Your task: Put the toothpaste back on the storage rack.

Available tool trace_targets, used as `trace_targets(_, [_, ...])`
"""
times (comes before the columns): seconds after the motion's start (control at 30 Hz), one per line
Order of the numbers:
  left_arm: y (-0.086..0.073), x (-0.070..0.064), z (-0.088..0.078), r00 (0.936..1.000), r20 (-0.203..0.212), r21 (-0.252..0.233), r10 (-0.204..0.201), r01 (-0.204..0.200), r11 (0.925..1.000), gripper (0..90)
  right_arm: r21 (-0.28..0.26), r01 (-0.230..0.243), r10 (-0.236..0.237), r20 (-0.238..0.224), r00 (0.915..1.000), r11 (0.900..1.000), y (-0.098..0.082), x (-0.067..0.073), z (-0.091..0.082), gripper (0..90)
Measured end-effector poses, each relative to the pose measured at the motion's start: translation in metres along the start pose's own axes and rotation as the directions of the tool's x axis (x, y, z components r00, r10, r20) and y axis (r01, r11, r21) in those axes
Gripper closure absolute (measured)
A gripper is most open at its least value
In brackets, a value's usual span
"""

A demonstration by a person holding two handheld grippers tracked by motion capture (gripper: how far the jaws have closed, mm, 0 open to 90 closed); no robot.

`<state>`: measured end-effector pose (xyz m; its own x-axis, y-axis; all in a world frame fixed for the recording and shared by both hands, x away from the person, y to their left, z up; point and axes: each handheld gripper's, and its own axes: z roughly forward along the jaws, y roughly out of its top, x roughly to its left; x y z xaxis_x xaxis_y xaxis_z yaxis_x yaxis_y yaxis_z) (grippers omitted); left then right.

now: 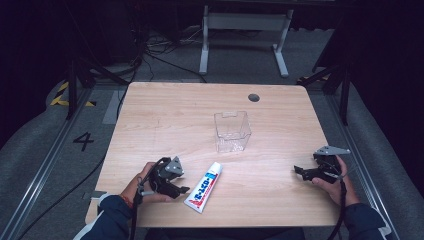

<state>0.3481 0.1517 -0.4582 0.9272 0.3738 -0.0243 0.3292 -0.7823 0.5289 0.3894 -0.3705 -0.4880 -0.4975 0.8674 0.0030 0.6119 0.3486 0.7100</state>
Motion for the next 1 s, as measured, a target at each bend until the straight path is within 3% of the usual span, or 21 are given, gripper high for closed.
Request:
trace_targets(0.3, [0.009,-0.017,0.008,0.9975,0.05,-0.001,0.048,-0.048,0.9988,43.9,0.0,0.0,0.0,0.0,1.0,1.0,0.0,0.0,0.0,0.4])
trace_targets(0.43, [0.017,-0.027,0.013,0.994,0.07,-0.002,0.085,-0.085,0.9964,43.9,0.0,0.0,0.0,0.0,1.0,1.0,0.0,0.0,0.0,0.4])
trace_targets(0.57, [0.023,-0.033,0.018,0.9907,0.096,-0.019,0.097,-0.096,0.9952,44.2,0.0,0.0,0.0,0.0,1.0,1.0,0.0,0.0,0.0,0.4])
trace_targets(0.73, [0.03,-0.039,0.023,0.9847,0.107,-0.021,0.137,-0.135,0.9906,44.9,-0.002,-0.005,0.005,-0.001,1.0,1.0,0.0,0.001,0.0,0.4])
trace_targets(0.9, [0.034,-0.041,0.026,0.9826,0.121,-0.024,0.141,-0.139,0.99,47.9,-0.002,-0.005,0.005,-0.001,1.0,1.0,-0.001,0.001,-0.001,0.4])
trace_targets(1.0, [0.036,-0.044,0.024,0.9787,0.117,-0.016,0.168,-0.168,0.9857,48.1,-0.002,-0.005,0.005,-0.001,1.0,1.0,-0.001,0.001,-0.001,0.4])
